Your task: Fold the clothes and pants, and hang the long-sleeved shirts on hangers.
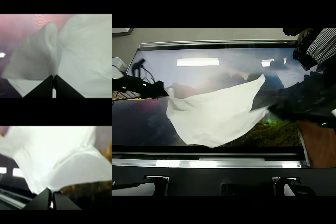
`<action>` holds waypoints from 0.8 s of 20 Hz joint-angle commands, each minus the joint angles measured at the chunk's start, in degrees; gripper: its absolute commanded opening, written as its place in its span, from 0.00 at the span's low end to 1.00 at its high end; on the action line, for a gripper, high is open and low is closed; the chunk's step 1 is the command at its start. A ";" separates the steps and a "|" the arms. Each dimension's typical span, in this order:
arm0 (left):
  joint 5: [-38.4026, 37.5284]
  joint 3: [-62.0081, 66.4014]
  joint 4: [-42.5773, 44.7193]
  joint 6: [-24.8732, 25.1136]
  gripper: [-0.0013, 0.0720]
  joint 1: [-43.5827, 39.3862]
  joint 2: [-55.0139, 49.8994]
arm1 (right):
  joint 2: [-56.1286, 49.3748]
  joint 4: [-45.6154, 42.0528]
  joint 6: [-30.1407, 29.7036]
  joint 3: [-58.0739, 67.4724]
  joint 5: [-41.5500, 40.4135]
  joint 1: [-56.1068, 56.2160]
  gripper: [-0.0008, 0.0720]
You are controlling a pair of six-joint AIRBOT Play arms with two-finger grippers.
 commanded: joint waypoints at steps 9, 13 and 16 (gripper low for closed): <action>3.65 0.07 -0.81 -3.93 0.04 12.83 42.97 | 6.56 -33.44 25.33 59.74 -12.48 -0.02 0.05; 9.62 0.07 -0.66 -5.42 0.04 12.83 48.92 | 5.38 -33.18 29.40 59.98 -15.58 -0.02 0.05; 9.75 -0.13 -0.87 -5.40 0.04 12.81 48.50 | 1.57 -32.65 30.71 59.98 -14.51 -0.02 0.05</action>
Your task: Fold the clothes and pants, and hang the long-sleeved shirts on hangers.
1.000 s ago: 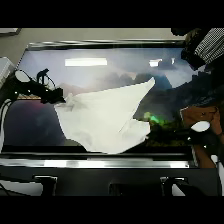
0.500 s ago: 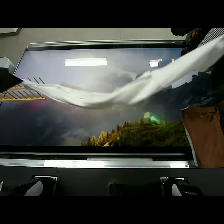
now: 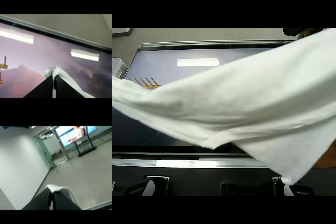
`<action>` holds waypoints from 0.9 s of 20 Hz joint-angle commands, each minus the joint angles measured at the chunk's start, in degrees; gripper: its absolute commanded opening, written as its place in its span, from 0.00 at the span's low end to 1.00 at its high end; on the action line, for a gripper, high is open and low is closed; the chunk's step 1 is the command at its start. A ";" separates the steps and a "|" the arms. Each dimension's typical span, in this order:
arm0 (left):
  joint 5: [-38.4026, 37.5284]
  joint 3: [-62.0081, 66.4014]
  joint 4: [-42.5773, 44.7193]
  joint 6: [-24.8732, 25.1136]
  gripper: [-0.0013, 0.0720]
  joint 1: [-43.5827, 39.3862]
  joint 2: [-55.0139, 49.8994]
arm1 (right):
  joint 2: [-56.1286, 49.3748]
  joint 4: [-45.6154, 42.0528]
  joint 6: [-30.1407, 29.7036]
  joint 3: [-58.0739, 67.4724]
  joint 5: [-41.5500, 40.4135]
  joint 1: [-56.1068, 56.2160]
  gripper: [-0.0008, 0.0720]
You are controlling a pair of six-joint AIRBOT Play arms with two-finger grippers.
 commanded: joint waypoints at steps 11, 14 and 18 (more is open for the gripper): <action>2.29 -5.70 -4.55 -0.44 0.04 -11.76 -31.95 | -49.27 19.45 -7.41 -2.47 17.42 3.69 0.05; 4.85 -5.68 -4.59 -0.44 0.04 -14.73 -44.48 | -61.55 19.61 -8.57 -2.47 12.72 8.61 0.05; 7.63 -5.66 -4.66 -0.44 0.04 -16.00 -54.47 | -69.55 19.78 -8.55 -2.47 6.23 12.61 0.06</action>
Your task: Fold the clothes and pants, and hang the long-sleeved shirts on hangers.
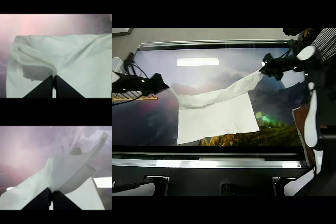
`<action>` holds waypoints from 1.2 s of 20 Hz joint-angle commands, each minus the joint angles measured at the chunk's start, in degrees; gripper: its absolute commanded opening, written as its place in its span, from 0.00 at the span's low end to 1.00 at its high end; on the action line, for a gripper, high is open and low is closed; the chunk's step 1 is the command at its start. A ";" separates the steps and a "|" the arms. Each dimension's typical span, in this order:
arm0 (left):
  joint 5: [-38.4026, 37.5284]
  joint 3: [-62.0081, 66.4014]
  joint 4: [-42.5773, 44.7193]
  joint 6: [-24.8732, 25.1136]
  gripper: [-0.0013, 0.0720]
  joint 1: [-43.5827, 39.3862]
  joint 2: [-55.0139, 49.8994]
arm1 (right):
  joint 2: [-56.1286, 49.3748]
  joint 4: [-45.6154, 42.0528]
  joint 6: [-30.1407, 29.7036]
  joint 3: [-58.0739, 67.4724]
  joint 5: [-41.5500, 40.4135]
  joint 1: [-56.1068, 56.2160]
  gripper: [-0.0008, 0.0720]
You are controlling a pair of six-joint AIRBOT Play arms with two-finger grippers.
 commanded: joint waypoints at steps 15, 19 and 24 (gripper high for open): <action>-1.09 -0.04 0.11 1.29 0.04 0.33 -9.57 | 8.74 -8.61 -18.45 -26.05 22.71 -9.86 0.67; -1.90 -0.04 0.09 1.29 0.04 0.33 -9.57 | 14.56 -4.68 -20.63 -44.17 15.04 -9.73 0.67; -1.81 -0.04 0.09 1.27 0.04 0.33 -9.57 | 17.40 2.49 -23.93 -56.87 9.35 -9.73 0.67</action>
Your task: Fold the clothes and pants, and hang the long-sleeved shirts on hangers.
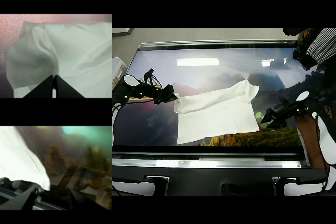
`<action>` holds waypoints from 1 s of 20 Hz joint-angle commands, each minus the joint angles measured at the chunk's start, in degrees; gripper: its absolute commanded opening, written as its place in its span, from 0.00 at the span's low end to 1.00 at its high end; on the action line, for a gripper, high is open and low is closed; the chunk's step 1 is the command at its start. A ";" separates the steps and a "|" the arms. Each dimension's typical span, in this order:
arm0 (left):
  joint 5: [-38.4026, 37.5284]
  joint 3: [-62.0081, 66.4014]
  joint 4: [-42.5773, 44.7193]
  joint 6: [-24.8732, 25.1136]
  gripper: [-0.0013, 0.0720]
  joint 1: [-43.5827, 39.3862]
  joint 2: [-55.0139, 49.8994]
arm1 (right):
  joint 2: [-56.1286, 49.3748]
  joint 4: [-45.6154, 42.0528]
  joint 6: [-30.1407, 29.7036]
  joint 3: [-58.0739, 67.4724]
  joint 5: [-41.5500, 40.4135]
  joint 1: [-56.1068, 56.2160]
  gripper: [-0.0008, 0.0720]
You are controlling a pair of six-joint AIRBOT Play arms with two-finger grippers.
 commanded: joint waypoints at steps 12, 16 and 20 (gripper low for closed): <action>-1.62 -0.02 0.02 0.07 0.04 0.20 -0.04 | 5.79 9.44 -1.33 -9.57 -13.40 6.01 0.05; -4.24 -0.04 0.00 0.02 0.04 0.39 -0.04 | 9.46 -0.68 7.50 4.55 -13.55 -2.91 0.05; -6.91 -0.07 0.02 0.00 0.04 -1.46 -0.09 | 6.51 -14.12 18.60 20.85 -20.28 -5.84 0.05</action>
